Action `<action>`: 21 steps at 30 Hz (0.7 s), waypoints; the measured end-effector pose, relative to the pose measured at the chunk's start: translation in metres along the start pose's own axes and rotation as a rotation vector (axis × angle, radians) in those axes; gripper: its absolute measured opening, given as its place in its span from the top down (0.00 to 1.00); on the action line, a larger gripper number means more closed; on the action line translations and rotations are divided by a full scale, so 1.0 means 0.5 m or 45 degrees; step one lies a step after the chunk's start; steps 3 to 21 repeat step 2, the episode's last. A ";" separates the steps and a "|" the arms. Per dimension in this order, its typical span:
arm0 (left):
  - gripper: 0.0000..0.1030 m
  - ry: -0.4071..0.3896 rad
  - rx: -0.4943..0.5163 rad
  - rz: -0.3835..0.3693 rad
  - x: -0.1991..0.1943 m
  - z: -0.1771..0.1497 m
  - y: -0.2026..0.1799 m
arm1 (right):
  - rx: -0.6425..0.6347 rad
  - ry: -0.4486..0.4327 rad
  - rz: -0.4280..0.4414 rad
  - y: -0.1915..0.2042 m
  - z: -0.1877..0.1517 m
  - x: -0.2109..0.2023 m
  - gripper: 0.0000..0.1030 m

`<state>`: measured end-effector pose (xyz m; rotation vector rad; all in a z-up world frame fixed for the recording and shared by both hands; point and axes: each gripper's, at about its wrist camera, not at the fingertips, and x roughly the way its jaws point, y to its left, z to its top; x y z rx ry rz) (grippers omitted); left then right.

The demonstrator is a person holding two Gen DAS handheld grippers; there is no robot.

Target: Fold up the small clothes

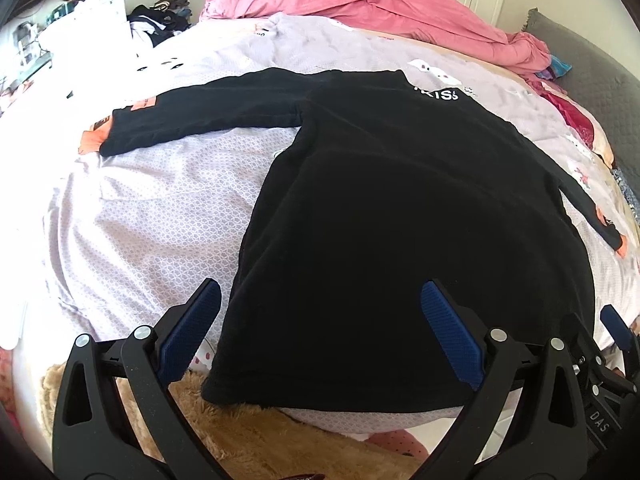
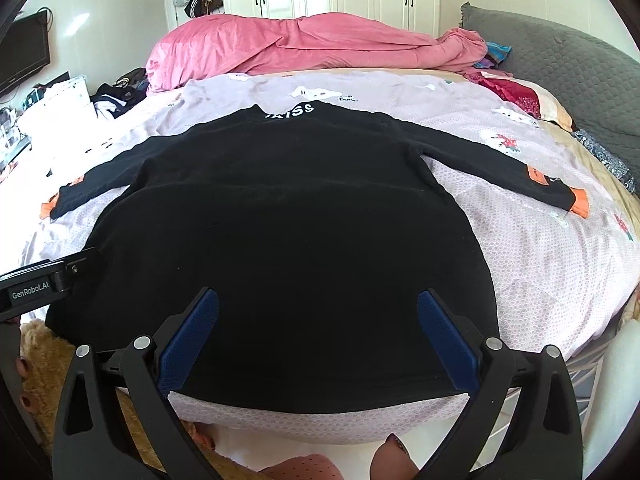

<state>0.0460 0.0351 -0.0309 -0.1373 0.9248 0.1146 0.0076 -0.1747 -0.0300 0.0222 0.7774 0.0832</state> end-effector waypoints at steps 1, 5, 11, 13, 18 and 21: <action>0.09 -0.001 -0.001 0.003 -0.001 0.000 0.001 | -0.005 -0.004 0.002 0.002 0.000 -0.001 0.04; 0.09 -0.001 -0.001 0.008 -0.001 0.000 0.001 | -0.008 -0.004 0.005 0.003 0.000 -0.001 0.04; 0.09 -0.001 -0.001 0.008 -0.001 0.000 0.001 | -0.008 -0.004 0.005 0.003 0.000 -0.001 0.04; 0.09 -0.001 -0.001 0.008 -0.001 0.000 0.001 | -0.008 -0.004 0.005 0.003 0.000 -0.001 0.04; 0.09 -0.001 -0.001 0.008 -0.001 0.000 0.001 | -0.008 -0.004 0.005 0.003 0.000 -0.001 0.04; 0.09 -0.001 -0.001 0.008 -0.001 0.000 0.001 | -0.008 -0.004 0.005 0.003 0.000 -0.001 0.04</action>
